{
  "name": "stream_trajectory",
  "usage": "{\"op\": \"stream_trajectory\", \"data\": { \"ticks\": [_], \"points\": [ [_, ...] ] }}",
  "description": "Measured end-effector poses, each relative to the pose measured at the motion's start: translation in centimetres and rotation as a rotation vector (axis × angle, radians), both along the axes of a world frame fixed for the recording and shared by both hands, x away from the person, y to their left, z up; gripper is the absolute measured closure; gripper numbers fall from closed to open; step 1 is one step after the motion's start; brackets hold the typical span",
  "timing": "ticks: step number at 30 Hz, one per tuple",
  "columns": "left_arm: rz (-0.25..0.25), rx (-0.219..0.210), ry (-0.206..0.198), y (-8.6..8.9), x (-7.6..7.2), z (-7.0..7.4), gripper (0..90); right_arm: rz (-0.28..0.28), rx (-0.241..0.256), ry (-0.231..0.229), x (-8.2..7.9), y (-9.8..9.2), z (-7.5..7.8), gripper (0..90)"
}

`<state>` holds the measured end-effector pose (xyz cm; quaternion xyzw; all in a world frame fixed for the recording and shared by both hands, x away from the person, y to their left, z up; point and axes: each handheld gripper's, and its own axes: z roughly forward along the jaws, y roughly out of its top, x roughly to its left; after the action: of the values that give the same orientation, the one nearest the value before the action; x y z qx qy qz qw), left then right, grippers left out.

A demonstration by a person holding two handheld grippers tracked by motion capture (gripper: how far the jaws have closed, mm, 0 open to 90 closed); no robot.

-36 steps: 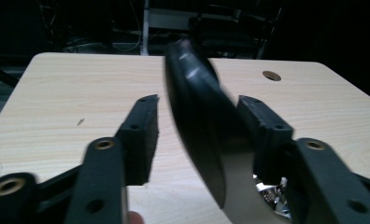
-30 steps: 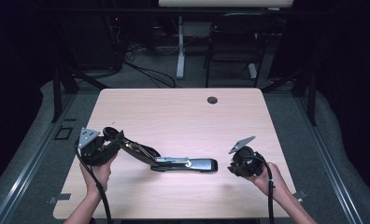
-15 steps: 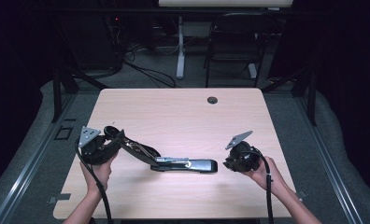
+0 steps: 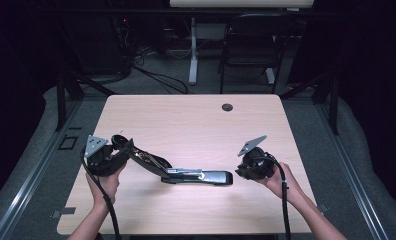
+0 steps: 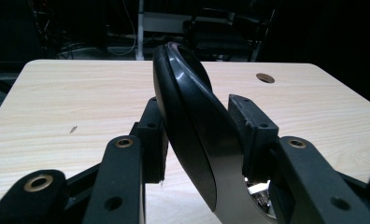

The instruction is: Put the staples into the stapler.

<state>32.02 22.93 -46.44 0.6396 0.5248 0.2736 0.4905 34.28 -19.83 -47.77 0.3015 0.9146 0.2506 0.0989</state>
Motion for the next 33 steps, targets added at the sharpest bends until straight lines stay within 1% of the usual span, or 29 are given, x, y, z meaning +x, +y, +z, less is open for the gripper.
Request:
{"op": "stream_trajectory", "data": {
  "ticks": [3,4,6,9,13,14,15,16,17,19,20,22,24,29,30,32,33],
  "points": [
    [-0.001,-0.005,-0.008,-0.1,0.1,0.0,60.2,0.009,-0.011,0.0,0.2,0.1,0.1,78.6],
    [-0.004,-0.005,-0.007,0.0,0.1,0.0,60.2,0.011,-0.006,0.004,0.3,0.2,0.1,78.6],
    [-0.004,-0.004,-0.004,0.0,0.1,0.0,60.3,0.006,0.001,-0.006,0.4,0.2,0.2,78.6],
    [-0.008,-0.008,-0.007,0.0,0.1,0.0,60.3,0.007,0.007,-0.003,0.6,0.3,0.4,78.6],
    [-0.001,-0.008,-0.006,0.0,0.1,0.0,60.4,0.04,0.004,-0.007,0.8,0.7,0.5,78.6],
    [0.001,-0.007,-0.008,-0.1,0.1,0.0,60.4,0.041,0.018,-0.016,0.8,0.9,0.4,78.7],
    [-0.002,-0.008,-0.008,-0.1,0.1,0.0,60.4,0.052,0.017,-0.009,0.9,1.0,0.5,78.6],
    [0.001,-0.007,-0.009,-0.1,0.1,0.0,60.4,0.053,0.013,-0.01,0.9,1.1,0.5,78.6],
    [-0.002,-0.005,-0.007,-0.1,0.1,0.0,60.4,0.057,0.026,-0.016,1.0,1.3,0.4,78.6],
    [-0.003,-0.004,-0.007,0.0,0.2,0.0,60.4,0.066,0.013,-0.009,1.2,1.5,0.6,78.6],
    [-0.003,-0.003,-0.007,0.0,0.2,0.0,60.4,0.069,0.023,-0.01,1.2,1.6,0.5,78.6],
    [-0.005,-0.003,-0.008,0.0,0.2,0.0,60.3,0.082,0.006,-0.014,1.4,1.7,0.7,78.6],
    [-0.004,0.002,-0.006,0.0,0.2,0.0,60.3,0.076,0.032,-0.019,1.4,1.9,0.6,78.6],
    [-0.002,0.004,-0.005,-0.1,0.2,0.0,60.2,0.098,0.022,-0.016,1.8,2.2,0.8,78.6],
    [-0.001,0.002,-0.005,-0.1,0.3,0.0,60.3,0.099,0.025,-0.023,1.9,2.4,0.8,78.6],
    [0.0,0.001,-0.007,-0.1,0.3,0.0,60.3,0.104,0.035,-0.022,2.0,2.6,0.9,78.6],
    [0.001,0.002,-0.006,-0.1,0.3,0.0,60.3,0.112,0.033,-0.026,2.1,2.7,1.0,78.6]
  ]
}}
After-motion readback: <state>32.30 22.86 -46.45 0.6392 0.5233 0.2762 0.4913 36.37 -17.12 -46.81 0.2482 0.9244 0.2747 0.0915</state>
